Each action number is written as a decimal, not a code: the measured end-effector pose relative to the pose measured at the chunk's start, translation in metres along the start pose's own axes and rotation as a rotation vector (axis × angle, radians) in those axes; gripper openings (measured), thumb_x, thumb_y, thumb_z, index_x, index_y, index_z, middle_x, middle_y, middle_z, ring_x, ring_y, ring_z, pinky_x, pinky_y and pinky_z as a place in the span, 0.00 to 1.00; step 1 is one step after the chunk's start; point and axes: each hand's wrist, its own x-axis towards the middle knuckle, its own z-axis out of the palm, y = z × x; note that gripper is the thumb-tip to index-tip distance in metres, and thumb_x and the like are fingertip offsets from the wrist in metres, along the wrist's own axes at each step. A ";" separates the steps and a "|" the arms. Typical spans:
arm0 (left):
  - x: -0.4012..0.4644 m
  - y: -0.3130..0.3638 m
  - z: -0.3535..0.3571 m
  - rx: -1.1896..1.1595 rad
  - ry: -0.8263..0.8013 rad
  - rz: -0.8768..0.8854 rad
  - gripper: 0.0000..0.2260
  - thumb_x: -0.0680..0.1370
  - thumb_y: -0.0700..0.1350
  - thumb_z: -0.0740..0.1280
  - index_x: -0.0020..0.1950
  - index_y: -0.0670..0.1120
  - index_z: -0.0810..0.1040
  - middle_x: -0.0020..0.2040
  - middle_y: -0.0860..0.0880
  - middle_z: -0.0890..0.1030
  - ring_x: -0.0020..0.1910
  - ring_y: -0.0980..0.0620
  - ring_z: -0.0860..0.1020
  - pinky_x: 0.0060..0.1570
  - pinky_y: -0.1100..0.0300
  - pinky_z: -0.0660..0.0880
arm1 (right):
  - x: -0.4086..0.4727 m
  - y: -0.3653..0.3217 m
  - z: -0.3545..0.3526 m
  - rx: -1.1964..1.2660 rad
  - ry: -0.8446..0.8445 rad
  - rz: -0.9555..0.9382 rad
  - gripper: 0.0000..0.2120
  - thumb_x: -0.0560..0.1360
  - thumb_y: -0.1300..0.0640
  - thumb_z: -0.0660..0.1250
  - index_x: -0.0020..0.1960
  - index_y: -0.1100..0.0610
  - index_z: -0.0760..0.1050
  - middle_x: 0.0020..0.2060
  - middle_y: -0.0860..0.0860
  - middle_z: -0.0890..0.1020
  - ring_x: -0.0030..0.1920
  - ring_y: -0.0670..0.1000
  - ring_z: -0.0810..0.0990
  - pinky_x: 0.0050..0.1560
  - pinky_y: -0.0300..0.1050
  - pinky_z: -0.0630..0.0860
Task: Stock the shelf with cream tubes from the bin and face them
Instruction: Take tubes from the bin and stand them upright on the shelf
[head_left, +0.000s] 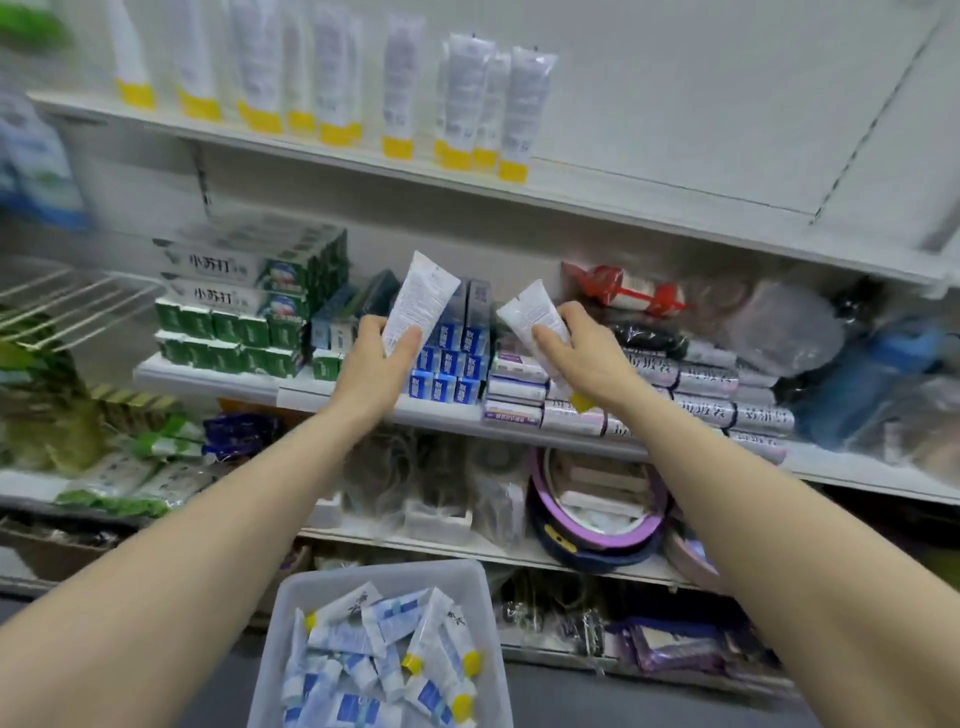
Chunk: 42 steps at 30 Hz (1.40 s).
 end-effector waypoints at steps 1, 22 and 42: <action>0.007 0.012 0.000 -0.006 0.008 0.035 0.13 0.81 0.54 0.58 0.58 0.46 0.66 0.55 0.48 0.75 0.50 0.49 0.75 0.46 0.56 0.70 | 0.006 -0.005 -0.013 -0.001 0.030 -0.027 0.13 0.80 0.48 0.60 0.57 0.57 0.69 0.52 0.53 0.80 0.42 0.49 0.77 0.35 0.43 0.68; 0.137 0.167 0.050 -0.152 0.191 0.327 0.08 0.76 0.56 0.68 0.51 0.54 0.74 0.51 0.54 0.81 0.52 0.52 0.79 0.56 0.48 0.76 | 0.194 0.002 -0.181 0.224 0.382 -0.180 0.15 0.73 0.45 0.65 0.56 0.52 0.74 0.47 0.47 0.81 0.49 0.53 0.80 0.53 0.58 0.78; 0.195 0.155 0.071 -0.098 0.275 0.298 0.09 0.77 0.54 0.67 0.55 0.53 0.77 0.52 0.58 0.82 0.52 0.56 0.80 0.55 0.50 0.78 | 0.338 0.017 -0.112 0.237 0.306 -0.331 0.20 0.74 0.56 0.66 0.64 0.49 0.64 0.48 0.50 0.80 0.48 0.57 0.77 0.47 0.44 0.66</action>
